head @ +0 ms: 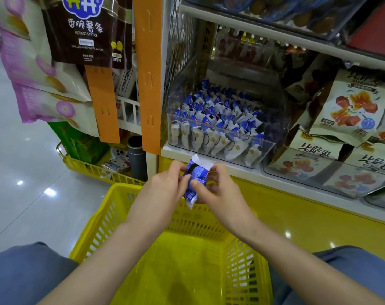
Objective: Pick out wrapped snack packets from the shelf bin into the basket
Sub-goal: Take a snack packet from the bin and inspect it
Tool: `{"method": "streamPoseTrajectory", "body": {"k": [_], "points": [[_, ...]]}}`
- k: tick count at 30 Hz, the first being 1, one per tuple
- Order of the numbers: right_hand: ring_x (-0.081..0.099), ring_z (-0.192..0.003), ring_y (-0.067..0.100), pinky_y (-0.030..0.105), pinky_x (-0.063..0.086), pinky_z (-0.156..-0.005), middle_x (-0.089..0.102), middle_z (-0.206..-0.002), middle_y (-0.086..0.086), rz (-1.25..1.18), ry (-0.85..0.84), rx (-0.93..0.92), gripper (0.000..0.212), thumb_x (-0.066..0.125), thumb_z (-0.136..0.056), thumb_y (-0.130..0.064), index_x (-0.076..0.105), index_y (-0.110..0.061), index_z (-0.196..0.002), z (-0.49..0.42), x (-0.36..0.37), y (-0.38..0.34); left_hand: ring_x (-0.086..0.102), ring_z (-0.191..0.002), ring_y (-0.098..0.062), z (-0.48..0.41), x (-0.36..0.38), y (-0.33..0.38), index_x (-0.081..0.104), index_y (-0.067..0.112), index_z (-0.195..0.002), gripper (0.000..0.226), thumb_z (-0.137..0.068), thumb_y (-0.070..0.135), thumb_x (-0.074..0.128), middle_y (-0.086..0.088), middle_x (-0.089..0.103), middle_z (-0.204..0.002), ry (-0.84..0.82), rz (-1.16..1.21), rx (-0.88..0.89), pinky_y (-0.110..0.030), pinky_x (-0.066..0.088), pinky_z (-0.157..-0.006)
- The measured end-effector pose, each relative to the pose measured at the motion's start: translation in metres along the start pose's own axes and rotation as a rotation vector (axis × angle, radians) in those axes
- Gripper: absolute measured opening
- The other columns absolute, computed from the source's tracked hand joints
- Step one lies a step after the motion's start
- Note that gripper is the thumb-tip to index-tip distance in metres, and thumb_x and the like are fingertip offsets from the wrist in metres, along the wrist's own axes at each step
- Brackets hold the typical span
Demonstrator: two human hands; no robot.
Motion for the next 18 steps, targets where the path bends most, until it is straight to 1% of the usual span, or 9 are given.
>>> {"method": "streamPoseTrajectory", "body": {"k": [2,5,7,8,10,11,14,16,18], "points": [[0.066,-0.085,0.019,0.045,0.055,-0.075,0.064,-0.097,-0.004,0.078,-0.009,-0.028,0.028,0.063,-0.086,-0.022,0.044,-0.017,-0.106,0.002,0.001,0.001,0.063,-0.084,-0.026,0.000,-0.001,0.001,0.049,0.016,-0.112,0.024,-0.096,0.032,0.041,-0.003,0.067,-0.092,0.001,-0.099,0.021,-0.041,0.050,-0.067],[0.065,-0.085,0.016,0.043,0.055,-0.076,0.062,-0.097,-0.009,0.103,-0.019,-0.056,0.028,0.062,-0.086,-0.025,0.042,-0.023,-0.105,0.001,0.003,0.003,0.060,-0.076,-0.028,0.000,-0.001,0.003,0.048,0.014,-0.107,0.020,-0.097,0.028,0.038,-0.005,0.062,-0.081,0.006,-0.167,0.042,-0.036,0.040,-0.057],[0.064,-0.083,0.008,0.033,0.055,-0.075,0.061,-0.095,-0.015,0.131,-0.020,-0.084,0.027,0.062,-0.086,-0.027,0.041,-0.032,-0.103,0.000,0.003,0.005,0.058,-0.072,-0.028,0.000,0.000,0.002,0.047,0.015,-0.102,0.014,-0.097,0.025,0.040,-0.005,0.060,-0.077,0.007,-0.080,0.018,-0.039,0.041,-0.057],[0.062,-0.080,0.003,0.024,0.053,-0.071,0.060,-0.094,-0.018,0.148,-0.018,-0.102,0.028,0.061,-0.087,-0.028,0.040,-0.039,-0.100,0.000,0.003,0.004,0.057,-0.070,-0.026,0.000,0.001,-0.001,0.047,0.016,-0.100,0.011,-0.097,0.025,0.041,-0.004,0.060,-0.075,0.011,-0.020,-0.008,-0.039,0.042,-0.058],[0.059,-0.077,-0.007,0.010,0.047,-0.065,0.057,-0.090,-0.023,0.190,0.003,-0.147,0.030,0.062,-0.087,-0.028,0.038,-0.045,-0.094,0.000,0.000,0.002,0.058,-0.068,-0.018,-0.001,0.004,-0.006,0.048,0.021,-0.098,0.011,-0.096,0.029,0.041,0.000,0.063,-0.074,-0.003,0.108,-0.078,-0.034,0.043,-0.059],[0.057,-0.078,-0.009,0.008,0.046,-0.065,0.056,-0.090,-0.023,0.223,0.020,-0.177,0.032,0.062,-0.086,-0.028,0.038,-0.046,-0.094,0.000,-0.002,0.001,0.059,-0.069,-0.012,-0.002,0.007,-0.007,0.049,0.024,-0.097,0.015,-0.095,0.037,0.041,0.004,0.065,-0.074,-0.033,0.204,-0.124,-0.030,0.046,-0.062],[0.055,-0.087,-0.001,0.023,0.052,-0.075,0.052,-0.106,-0.015,0.362,0.049,-0.274,0.036,0.063,-0.085,-0.030,0.043,-0.037,-0.114,0.002,-0.004,-0.001,0.064,-0.082,0.000,0.000,0.018,-0.005,0.050,0.030,-0.098,0.040,-0.076,0.063,0.040,0.016,0.070,-0.079,-0.164,0.585,-0.292,-0.032,0.051,-0.080],[0.053,-0.086,0.002,0.030,0.053,-0.075,0.043,-0.109,-0.012,0.460,0.034,-0.334,0.045,0.063,-0.084,-0.030,0.042,-0.032,-0.125,0.004,-0.002,-0.002,0.065,-0.085,-0.003,0.001,0.023,-0.007,0.050,0.028,-0.101,0.045,-0.072,0.062,0.047,0.012,0.070,-0.084,-0.168,0.712,-0.350,-0.036,0.052,-0.084],[0.052,-0.083,0.001,0.027,0.052,-0.074,0.039,-0.107,-0.013,0.494,0.016,-0.364,0.050,0.065,-0.083,-0.032,0.043,-0.032,-0.127,0.005,0.000,-0.003,0.065,-0.082,-0.007,-0.002,0.023,-0.010,0.050,0.027,-0.102,0.026,-0.085,0.047,0.049,0.006,0.066,-0.087,-0.123,0.752,-0.372,-0.035,0.054,-0.078]]}}
Point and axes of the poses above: each hand's wrist, its own z-axis away from the middle knuckle, its own x-axis out of the palm, y = z × x, the point moved 4 cm from there along -z, towards the middle knuckle
